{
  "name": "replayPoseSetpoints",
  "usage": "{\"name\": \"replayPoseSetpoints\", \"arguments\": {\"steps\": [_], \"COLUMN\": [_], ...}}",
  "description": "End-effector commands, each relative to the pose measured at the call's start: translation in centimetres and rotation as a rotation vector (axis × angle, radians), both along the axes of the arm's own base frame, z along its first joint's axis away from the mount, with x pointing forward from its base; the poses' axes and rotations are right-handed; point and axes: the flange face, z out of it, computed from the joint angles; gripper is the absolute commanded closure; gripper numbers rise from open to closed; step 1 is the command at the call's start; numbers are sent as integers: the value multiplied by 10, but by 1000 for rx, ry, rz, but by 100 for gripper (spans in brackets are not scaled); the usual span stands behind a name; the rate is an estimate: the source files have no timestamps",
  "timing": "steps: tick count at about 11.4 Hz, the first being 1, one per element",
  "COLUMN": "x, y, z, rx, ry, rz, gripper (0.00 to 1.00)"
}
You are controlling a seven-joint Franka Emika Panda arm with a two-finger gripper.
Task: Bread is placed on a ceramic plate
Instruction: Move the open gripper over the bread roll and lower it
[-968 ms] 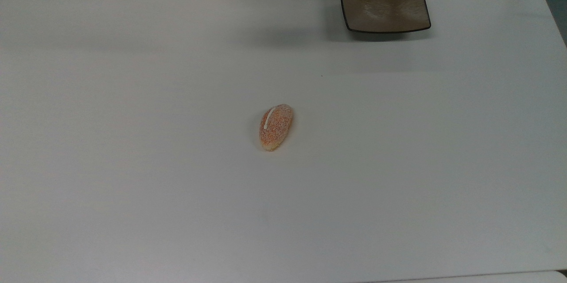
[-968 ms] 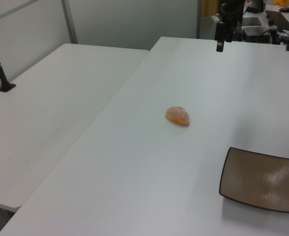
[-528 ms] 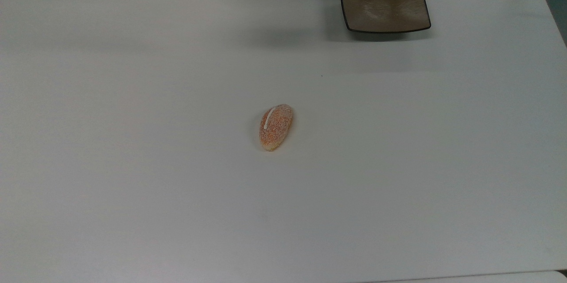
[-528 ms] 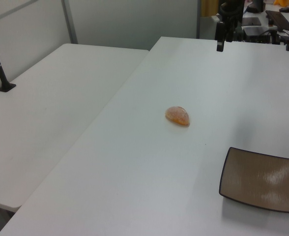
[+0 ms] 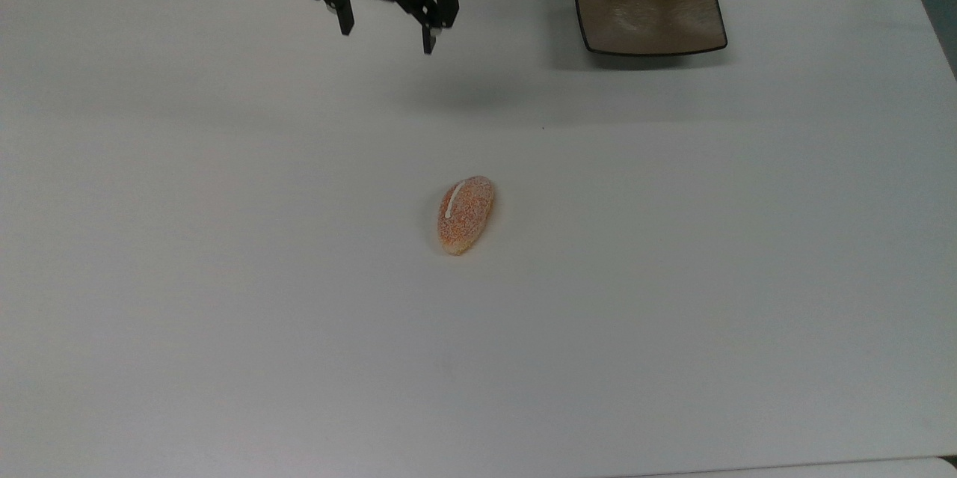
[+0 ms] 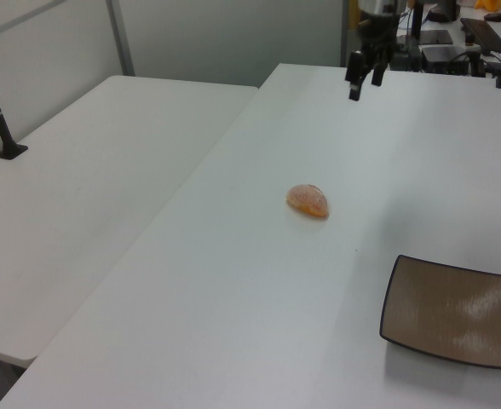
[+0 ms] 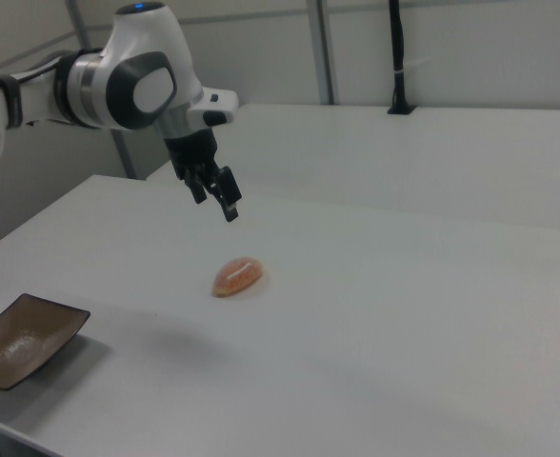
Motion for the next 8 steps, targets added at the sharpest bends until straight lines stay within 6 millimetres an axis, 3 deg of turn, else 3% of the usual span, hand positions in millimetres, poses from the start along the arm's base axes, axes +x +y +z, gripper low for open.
{"name": "replayPoseSetpoints", "arguments": {"steps": [1,3,5,8], "x": [21,39,50,66], "y": [46,70,75,81], "z": [-39,-83,-119,-148], "rx": [33,36,34,11], "ry": [-23,-37,-30,-25], "rz": [-105,-152,-160,-146], "gripper": [0,0,0,0]}}
